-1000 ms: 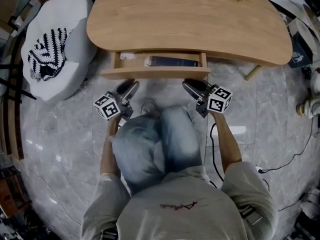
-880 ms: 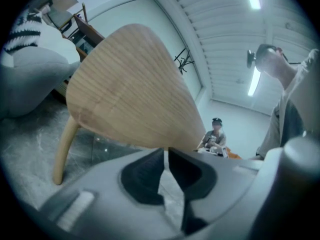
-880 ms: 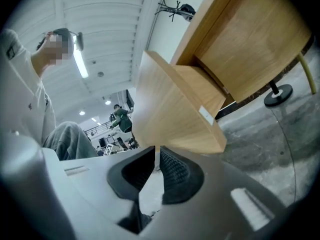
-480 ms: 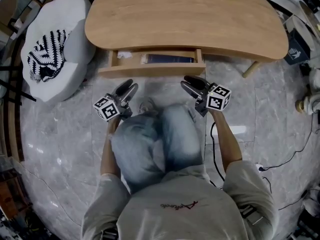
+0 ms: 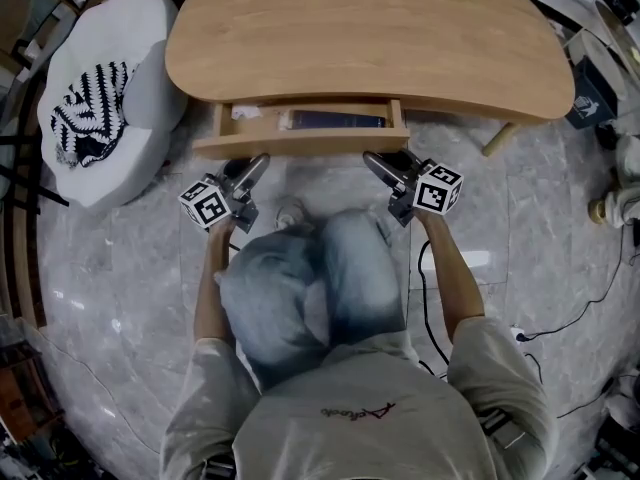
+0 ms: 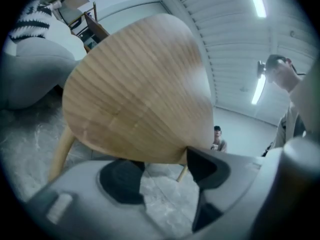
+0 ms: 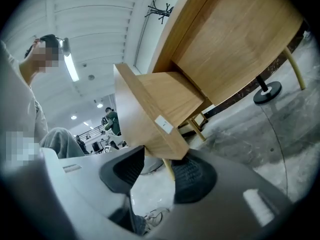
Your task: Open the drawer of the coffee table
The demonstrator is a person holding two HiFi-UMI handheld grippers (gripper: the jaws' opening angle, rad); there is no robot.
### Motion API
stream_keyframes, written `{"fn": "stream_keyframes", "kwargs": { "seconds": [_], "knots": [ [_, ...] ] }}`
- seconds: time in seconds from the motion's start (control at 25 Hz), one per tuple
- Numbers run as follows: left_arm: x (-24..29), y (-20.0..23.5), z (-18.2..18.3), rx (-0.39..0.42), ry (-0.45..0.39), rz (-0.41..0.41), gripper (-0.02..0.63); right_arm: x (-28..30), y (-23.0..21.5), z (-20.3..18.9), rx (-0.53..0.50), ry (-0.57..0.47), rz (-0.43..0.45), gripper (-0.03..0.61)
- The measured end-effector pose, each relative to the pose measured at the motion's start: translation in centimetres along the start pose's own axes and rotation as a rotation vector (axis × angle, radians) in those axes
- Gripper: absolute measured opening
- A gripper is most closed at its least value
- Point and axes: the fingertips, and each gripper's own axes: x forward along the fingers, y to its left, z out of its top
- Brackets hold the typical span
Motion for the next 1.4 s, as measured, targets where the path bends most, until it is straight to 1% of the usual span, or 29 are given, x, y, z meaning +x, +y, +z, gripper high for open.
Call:
{"fn": "stream_keyframes", "kwargs": {
  "seconds": [0.16, 0.28, 0.36, 0.48, 0.68, 0.8, 0.84, 0.92, 1.04, 1.16, 1.28, 1.32, 1.4],
  "knots": [
    [-0.1, -0.2, 0.1, -0.009, -0.018, -0.028, 0.242, -0.1, -0.1, 0.1, 0.002, -0.006, 0.026, 0.16],
    [-0.6, -0.5, 0.3, -0.013, -0.035, -0.044, 0.236, -0.3, 0.7, -0.3, -0.016, 0.021, 0.043, 0.144],
    [-1.2, -0.9, -0.2, -0.014, -0.024, -0.05, 0.233, -0.6, 1.2, -1.0, -0.022, 0.034, 0.056, 0.138],
    [-1.9, -1.9, -1.3, -0.018, -0.009, -0.063, 0.225, -1.5, 1.8, -1.8, -0.015, 0.024, 0.068, 0.14],
    [-3.1, -3.0, -2.2, -0.011, 0.0, -0.057, 0.218, -2.3, 2.9, -2.5, -0.024, 0.038, 0.075, 0.141],
    [-3.2, -3.1, -2.4, 0.002, 0.013, -0.052, 0.227, -2.4, 3.0, -2.6, -0.038, 0.036, 0.066, 0.143],
    [-3.2, -3.0, -2.6, 0.016, 0.022, -0.048, 0.216, -2.4, 2.9, -2.6, -0.052, 0.04, 0.057, 0.143],
    [-3.2, -2.6, -3.0, 0.06, 0.052, -0.03, 0.216, -2.3, 2.8, -2.7, -0.095, 0.06, 0.028, 0.144],
    [-3.1, -2.6, -3.8, 0.149, 0.122, 0.026, 0.215, -2.3, 2.5, -3.3, -0.192, 0.11, -0.032, 0.146],
    [-3.3, -2.1, -4.9, 0.247, 0.198, 0.085, 0.206, -2.6, 1.6, -4.0, -0.284, 0.165, -0.116, 0.144],
    [-3.7, -1.4, -5.9, 0.332, 0.262, 0.151, 0.204, -3.4, 0.2, -4.5, -0.372, 0.213, -0.217, 0.144],
    [-3.9, -1.0, -6.3, 0.362, 0.284, 0.178, 0.195, -3.8, -0.3, -4.7, -0.398, 0.226, -0.251, 0.142],
    [-4.5, -0.2, -7.2, 0.414, 0.327, 0.235, 0.149, -4.3, -1.1, -5.3, -0.443, 0.253, -0.31, 0.119]
  ]
}}
